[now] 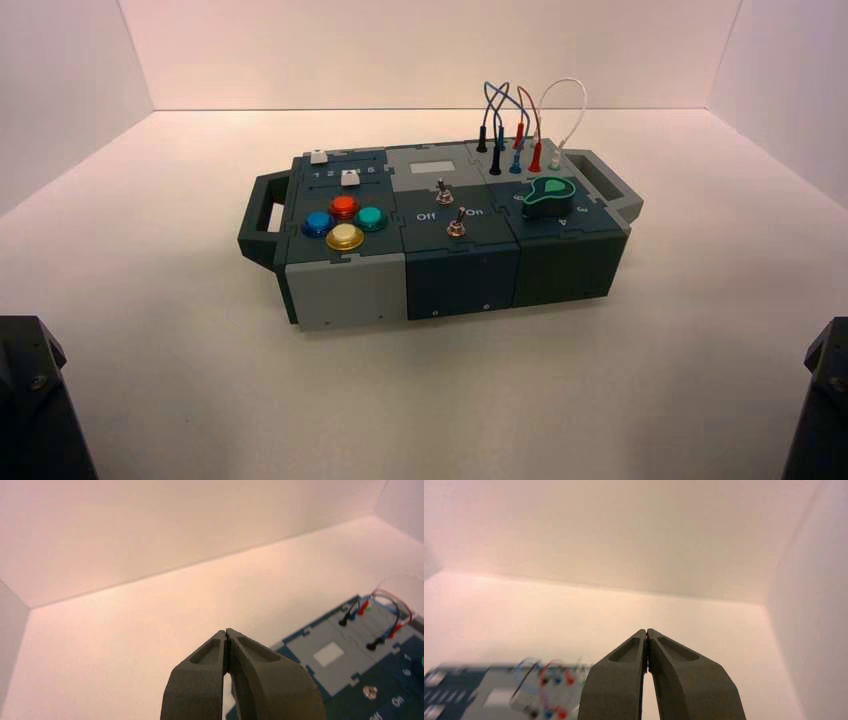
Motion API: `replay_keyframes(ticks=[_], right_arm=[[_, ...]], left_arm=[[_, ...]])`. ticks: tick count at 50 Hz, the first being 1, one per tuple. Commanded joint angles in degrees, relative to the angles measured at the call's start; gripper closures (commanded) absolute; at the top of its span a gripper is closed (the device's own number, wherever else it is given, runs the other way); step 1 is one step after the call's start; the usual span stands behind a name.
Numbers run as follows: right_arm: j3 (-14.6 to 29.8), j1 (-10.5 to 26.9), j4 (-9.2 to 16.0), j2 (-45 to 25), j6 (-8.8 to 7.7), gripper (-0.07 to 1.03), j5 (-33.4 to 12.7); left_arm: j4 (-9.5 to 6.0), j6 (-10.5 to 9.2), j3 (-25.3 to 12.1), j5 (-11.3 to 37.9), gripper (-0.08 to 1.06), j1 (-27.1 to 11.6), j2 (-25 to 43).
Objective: Move the bottom slider to position 1.
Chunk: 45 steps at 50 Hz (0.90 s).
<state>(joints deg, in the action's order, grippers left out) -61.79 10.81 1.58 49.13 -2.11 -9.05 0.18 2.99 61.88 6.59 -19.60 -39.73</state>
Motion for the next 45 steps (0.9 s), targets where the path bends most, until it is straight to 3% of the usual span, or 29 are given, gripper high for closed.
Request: replay_keyframes(ticks=[1, 7, 17, 23, 36, 45], right_arm=[[3.4, 5.6, 0.4, -3.0, 0.00, 0.98, -2.5], [4.7, 11.6, 0.4, -7.0, 0.00, 0.98, -4.0], [6.9, 16.6, 0.4, -12.7, 0.09, 0.98, -4.4], [8.6, 18.1, 0.4, -15.8, -0.09, 0.98, -5.5], [11.0, 20.5, 0.1, -20.9, -0.62, 0.98, -6.9], [12.6, 20.5, -0.4, -23.4, -1.41, 0.98, -6.9]], left_arm=[[0.00, -0.09, -2.7, 0.4, 1.00, -1.1, 2.0], [0.00, -0.53, -3.3, 0.7, 1.00, -1.8, 3.8], [-0.09, -1.76, -3.6, 1.2, 1.00, -3.5, 6.1], [-0.44, -3.16, -4.3, 1.8, 1.00, -4.9, 7.9], [-3.08, -7.12, -5.9, 4.0, 1.00, -8.3, 14.9], [-3.25, -9.67, -7.7, 4.7, 1.00, -11.4, 20.2]])
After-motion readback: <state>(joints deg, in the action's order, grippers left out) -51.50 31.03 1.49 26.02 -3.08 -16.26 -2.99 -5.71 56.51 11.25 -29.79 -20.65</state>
